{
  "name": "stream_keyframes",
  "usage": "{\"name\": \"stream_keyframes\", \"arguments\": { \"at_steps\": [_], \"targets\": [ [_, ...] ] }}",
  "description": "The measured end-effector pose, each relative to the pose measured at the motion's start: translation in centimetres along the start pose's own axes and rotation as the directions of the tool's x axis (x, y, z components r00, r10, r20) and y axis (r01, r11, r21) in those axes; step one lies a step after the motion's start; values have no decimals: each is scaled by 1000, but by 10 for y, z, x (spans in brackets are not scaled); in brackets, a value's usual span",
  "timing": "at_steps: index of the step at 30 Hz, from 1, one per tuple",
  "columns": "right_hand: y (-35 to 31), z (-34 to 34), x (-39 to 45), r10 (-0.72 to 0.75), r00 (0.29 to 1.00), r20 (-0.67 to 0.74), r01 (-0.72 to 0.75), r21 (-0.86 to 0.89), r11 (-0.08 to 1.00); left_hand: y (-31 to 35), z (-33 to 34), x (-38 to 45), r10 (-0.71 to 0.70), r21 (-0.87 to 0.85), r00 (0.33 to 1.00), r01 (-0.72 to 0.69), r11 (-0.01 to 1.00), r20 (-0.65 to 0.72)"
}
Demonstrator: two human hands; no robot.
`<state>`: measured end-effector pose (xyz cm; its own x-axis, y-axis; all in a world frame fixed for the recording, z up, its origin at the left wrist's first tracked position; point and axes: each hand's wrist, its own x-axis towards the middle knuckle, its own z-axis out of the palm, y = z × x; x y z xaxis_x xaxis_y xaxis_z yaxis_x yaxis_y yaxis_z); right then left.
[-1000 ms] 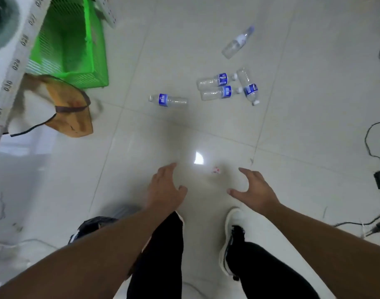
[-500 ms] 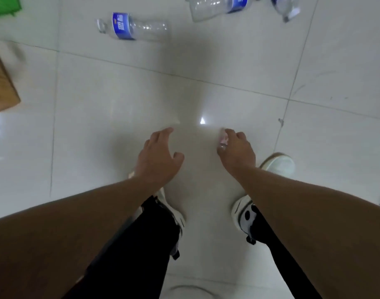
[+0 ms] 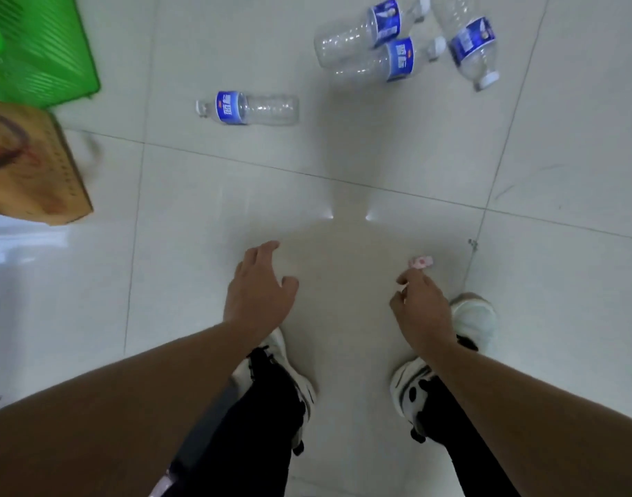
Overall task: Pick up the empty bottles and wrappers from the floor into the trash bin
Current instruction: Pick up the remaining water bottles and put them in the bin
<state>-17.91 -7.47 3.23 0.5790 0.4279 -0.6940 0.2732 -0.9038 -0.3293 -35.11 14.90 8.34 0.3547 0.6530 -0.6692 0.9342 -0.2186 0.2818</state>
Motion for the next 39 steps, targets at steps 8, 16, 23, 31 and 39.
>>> {"name": "stream_keyframes", "arguments": {
  "at_steps": [8,16,23,31,39],
  "targets": [
    [16,-65,-8,114,993,16,-112,-93,989,42,-11,-14,53,82,998,-56,995,36],
    [75,2,81,103,991,-85,-100,37,994,11,77,72,228,197,973,-233,952,47],
    [83,36,97,0,986,-167,2,7,1000,-16,93,94,201,201,978,-207,958,46],
    [20,-65,25,215,967,-140,-167,290,942,25,-8,21,119,164,993,-116,980,-8],
    [-47,-214,-31,86,990,-107,-61,219,974,112,-119,-37,93,108,990,-82,991,-101]
  ]
}}
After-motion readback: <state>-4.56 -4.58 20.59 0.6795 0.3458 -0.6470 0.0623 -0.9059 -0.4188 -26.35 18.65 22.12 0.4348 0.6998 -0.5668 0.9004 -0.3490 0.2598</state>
